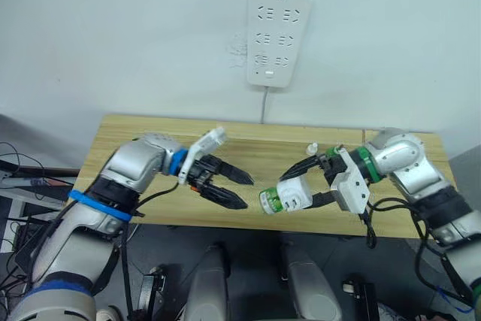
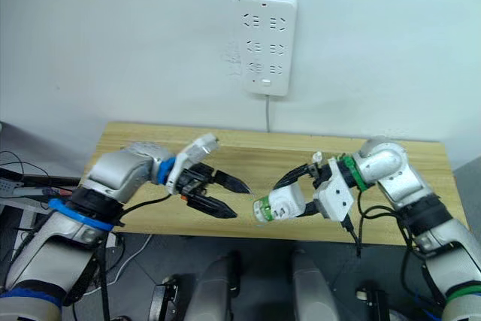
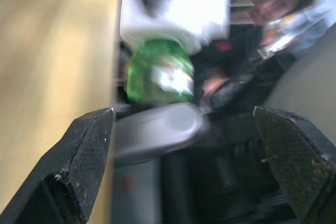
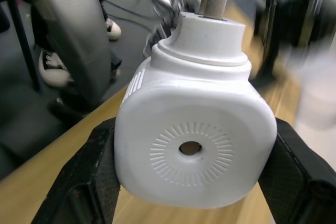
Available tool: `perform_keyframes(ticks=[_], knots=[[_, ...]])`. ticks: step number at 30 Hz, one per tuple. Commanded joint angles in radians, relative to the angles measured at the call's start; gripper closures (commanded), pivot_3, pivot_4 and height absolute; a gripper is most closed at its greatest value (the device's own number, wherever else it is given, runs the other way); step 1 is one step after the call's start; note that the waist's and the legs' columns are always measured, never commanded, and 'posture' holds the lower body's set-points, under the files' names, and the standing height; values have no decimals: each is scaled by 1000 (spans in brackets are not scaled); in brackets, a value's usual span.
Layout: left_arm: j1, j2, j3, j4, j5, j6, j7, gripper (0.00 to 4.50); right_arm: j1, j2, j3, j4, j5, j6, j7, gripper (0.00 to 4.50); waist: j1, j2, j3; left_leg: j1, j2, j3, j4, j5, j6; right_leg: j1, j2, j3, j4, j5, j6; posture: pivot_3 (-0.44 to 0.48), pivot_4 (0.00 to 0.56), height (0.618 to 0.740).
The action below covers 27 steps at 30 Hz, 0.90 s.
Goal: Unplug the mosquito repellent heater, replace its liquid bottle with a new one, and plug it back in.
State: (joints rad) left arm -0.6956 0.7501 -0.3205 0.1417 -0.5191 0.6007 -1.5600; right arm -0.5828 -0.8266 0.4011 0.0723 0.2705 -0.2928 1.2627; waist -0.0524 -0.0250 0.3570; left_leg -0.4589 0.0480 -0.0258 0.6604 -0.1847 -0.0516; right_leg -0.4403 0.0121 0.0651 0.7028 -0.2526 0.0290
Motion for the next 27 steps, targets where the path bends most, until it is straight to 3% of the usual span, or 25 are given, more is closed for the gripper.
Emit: perform_keyframes(ticks=[1,3,5,10,15,22,27], knots=[[100,-14,90,-145,134,-287,159,0,62,-42,-119,-232,244,776,-269,1435,1,0,0,1,0,-2,0,0,-1,0,-7,0,4,-2,-1,-27,310,740],[154,-73,123,-168,253,-488,323,0,58,29,-233,-285,438,1185,-478,1435,1,0,0,3,-2,-1,0,0,0,0,-9,1,7,-2,-1,-27,310,740],[189,-121,138,-172,352,-631,448,0,35,122,-351,-285,541,1464,-634,1435,0,-1,0,5,-3,0,1,0,-1,1,-10,1,8,-3,-1,-17,310,740],[199,-188,88,-128,560,-840,632,0,-30,306,-549,-267,575,1803,-844,1435,7,-1,-1,4,-5,3,-1,0,0,1,-3,3,7,-3,1,-10,309,740],[150,-238,27,-79,670,-875,695,0,-73,410,-636,-250,593,1906,-952,1435,11,-1,-1,0,-10,3,-1,0,1,-1,-3,2,3,-3,2,-23,310,740],[167,-306,-4,-143,620,-719,662,0,-92,459,-676,-243,727,1907,-1112,1435,10,-1,-1,-5,-9,1,-1,-1,1,-3,-2,0,1,-2,2,-23,310,740],[159,-315,-23,-111,646,-697,663,0,-105,459,-677,-240,827,1907,-1198,1435,1,-1,-1,-5,-8,1,-1,-1,1,-3,0,0,1,-3,2,-35,317,740]])
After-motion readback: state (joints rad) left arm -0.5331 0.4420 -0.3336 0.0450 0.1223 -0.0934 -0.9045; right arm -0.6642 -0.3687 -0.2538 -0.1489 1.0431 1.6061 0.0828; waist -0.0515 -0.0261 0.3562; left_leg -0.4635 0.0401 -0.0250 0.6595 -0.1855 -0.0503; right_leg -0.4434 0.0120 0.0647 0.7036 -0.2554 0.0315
